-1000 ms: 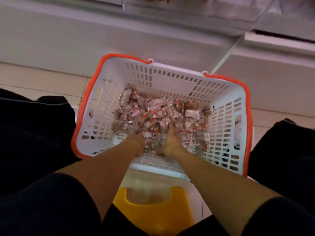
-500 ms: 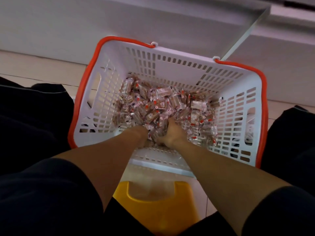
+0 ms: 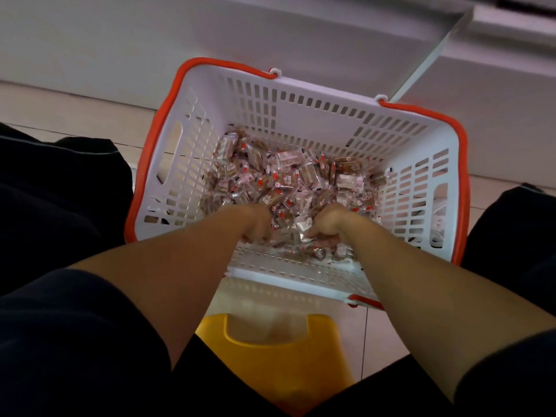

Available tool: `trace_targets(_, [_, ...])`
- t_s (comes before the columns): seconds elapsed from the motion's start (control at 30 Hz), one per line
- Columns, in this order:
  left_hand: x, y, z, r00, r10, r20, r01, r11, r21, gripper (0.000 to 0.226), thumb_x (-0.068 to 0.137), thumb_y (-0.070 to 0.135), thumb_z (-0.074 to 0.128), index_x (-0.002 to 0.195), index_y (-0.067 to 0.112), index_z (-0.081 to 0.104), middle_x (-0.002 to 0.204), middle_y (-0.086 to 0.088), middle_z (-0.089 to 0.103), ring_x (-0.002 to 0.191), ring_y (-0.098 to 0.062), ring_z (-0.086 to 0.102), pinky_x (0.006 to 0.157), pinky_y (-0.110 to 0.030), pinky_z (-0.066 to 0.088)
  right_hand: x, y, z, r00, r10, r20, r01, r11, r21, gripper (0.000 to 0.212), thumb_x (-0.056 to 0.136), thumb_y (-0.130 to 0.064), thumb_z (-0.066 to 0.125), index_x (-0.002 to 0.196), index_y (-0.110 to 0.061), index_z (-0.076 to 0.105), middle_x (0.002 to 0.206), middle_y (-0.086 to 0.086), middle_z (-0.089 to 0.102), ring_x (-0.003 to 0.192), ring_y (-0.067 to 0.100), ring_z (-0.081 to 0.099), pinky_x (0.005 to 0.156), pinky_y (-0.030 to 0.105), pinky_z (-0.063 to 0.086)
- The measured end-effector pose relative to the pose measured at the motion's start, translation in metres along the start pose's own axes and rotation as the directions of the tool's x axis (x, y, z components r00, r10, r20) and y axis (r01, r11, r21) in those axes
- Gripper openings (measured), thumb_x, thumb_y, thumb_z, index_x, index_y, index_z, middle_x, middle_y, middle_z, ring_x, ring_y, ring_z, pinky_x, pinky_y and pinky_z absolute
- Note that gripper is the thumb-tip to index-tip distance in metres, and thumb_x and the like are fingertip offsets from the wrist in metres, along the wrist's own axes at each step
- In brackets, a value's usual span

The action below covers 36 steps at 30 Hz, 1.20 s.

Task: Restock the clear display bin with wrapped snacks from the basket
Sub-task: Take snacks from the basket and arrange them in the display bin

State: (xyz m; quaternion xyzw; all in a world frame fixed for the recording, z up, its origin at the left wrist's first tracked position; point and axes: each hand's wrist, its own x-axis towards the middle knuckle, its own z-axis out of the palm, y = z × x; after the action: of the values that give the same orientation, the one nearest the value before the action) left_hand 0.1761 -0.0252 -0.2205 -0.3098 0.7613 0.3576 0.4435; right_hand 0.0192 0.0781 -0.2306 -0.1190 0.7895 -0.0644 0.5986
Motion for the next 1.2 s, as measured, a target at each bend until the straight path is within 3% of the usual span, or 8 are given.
trace_targets(0.1, [-0.008,0.002,-0.012,0.996,0.017,-0.085,-0.027,0.992,-0.124,0.025,0.102,0.024,0.051,0.112,0.005,0.065,0.088,-0.008,0.064,0.068,-0.019,0.058,0.062,-0.030,0.050,-0.006,0.003,-0.012,0.999,0.033,0.010,-0.033,0.999,-0.031,0.011,0.088,-0.006,0.072,0.088,-0.002,0.061,0.077,0.010,0.064,0.058,0.018,0.064,0.059,0.031,0.061])
trace_targets(0.2, [-0.018,0.003,-0.017,0.993,-0.012,-0.115,-0.022,0.958,-0.286,0.030,0.106,0.022,0.042,0.123,0.003,0.059,0.105,-0.017,0.065,0.071,-0.019,0.054,0.059,-0.030,0.045,-0.017,0.006,-0.021,0.996,0.038,0.085,-0.044,0.996,0.080,0.006,0.092,-0.007,0.066,0.091,-0.006,0.061,0.087,0.009,0.062,0.074,0.020,0.061,0.066,0.030,0.056])
trace_targets(0.43, [-0.034,0.004,-0.004,0.971,-0.107,-0.213,-0.018,0.857,-0.515,0.057,0.100,0.047,0.044,0.127,-0.002,0.055,0.067,-0.008,0.051,0.052,-0.014,0.048,0.052,-0.028,0.044,-0.031,0.006,-0.009,0.986,-0.153,-0.061,0.156,0.987,0.039,0.016,0.091,0.002,0.064,0.107,0.003,0.062,0.080,0.014,0.064,0.053,0.015,0.062,0.047,0.025,0.053])
trace_targets(0.53, [-0.035,0.001,0.001,0.952,-0.158,-0.264,0.010,0.873,-0.488,0.068,0.096,0.058,0.045,0.127,-0.001,0.056,0.072,-0.007,0.057,0.059,-0.016,0.054,0.056,-0.030,0.046,-0.026,0.011,0.009,0.979,-0.199,-0.047,0.203,0.967,0.152,0.021,0.087,0.005,0.069,0.106,-0.003,0.066,0.099,0.016,0.068,0.082,0.025,0.072,0.073,0.038,0.062])
trace_targets(0.7, [-0.040,-0.008,-0.003,0.912,-0.181,-0.368,0.037,0.930,-0.365,0.058,0.091,0.060,0.051,0.074,0.005,0.058,0.068,-0.011,0.058,0.065,-0.024,0.059,0.069,-0.033,0.051,-0.006,0.011,0.036,0.942,-0.269,-0.201,0.253,0.962,-0.098,0.016,0.083,0.006,0.070,0.086,-0.010,0.070,0.102,0.011,0.070,0.099,0.027,0.068,0.093,0.039,0.056])
trace_targets(0.83, [-0.045,-0.008,-0.009,0.899,-0.176,-0.401,0.027,0.936,-0.350,0.058,0.096,0.053,0.050,0.095,-0.002,0.066,0.077,-0.016,0.064,0.082,-0.033,0.068,0.081,-0.040,0.057,-0.002,-0.001,0.049,0.936,-0.295,-0.194,0.229,0.926,-0.301,0.011,0.086,-0.006,0.066,0.084,-0.014,0.059,0.096,0.011,0.062,0.091,0.025,0.059,0.081,0.032,0.052])
trace_targets(1.03, [-0.047,-0.002,-0.015,0.856,-0.258,-0.448,-0.020,0.850,-0.527,0.050,0.098,0.046,0.051,0.069,0.006,0.059,0.067,-0.012,0.062,0.062,-0.025,0.062,0.078,-0.037,0.058,-0.003,-0.002,0.059,0.958,-0.278,-0.063,0.237,0.900,-0.366,0.019,0.088,-0.019,0.070,0.095,-0.002,0.067,0.105,0.010,0.063,0.099,0.023,0.060,0.089,0.031,0.052])
trace_targets(1.2, [-0.050,-0.002,-0.017,0.822,-0.341,-0.455,-0.123,0.675,-0.728,0.044,0.102,0.040,0.048,0.114,0.001,0.064,0.056,-0.008,0.062,0.032,-0.011,0.055,0.035,-0.020,0.044,-0.041,-0.016,0.019,0.935,-0.350,0.066,0.356,0.917,-0.181,0.010,0.094,-0.013,0.064,0.086,-0.010,0.057,0.090,0.006,0.062,0.075,0.018,0.062,0.075,0.037,0.058])
